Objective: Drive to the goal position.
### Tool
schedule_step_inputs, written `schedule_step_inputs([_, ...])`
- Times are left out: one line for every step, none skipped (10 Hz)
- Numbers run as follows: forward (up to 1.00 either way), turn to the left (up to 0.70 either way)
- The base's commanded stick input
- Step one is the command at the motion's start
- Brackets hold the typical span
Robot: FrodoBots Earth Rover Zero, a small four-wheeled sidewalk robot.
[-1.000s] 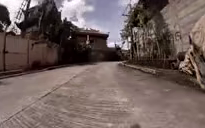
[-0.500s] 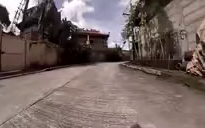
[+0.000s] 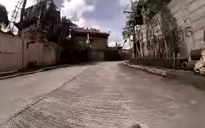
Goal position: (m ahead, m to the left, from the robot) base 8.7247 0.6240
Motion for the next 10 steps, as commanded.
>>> schedule_step_inputs([0.7, 0.0])
schedule_step_inputs([0.7, 0.0])
schedule_step_inputs([0.7, 0.0])
schedule_step_inputs([0.7, 0.0])
schedule_step_inputs([0.7, 0.0])
schedule_step_inputs([0.7, 0.0])
schedule_step_inputs([0.7, 0.0])
schedule_step_inputs([0.7, 0.0])
schedule_step_inputs([0.7, 0.0])
schedule_step_inputs([0.7, 0.0])
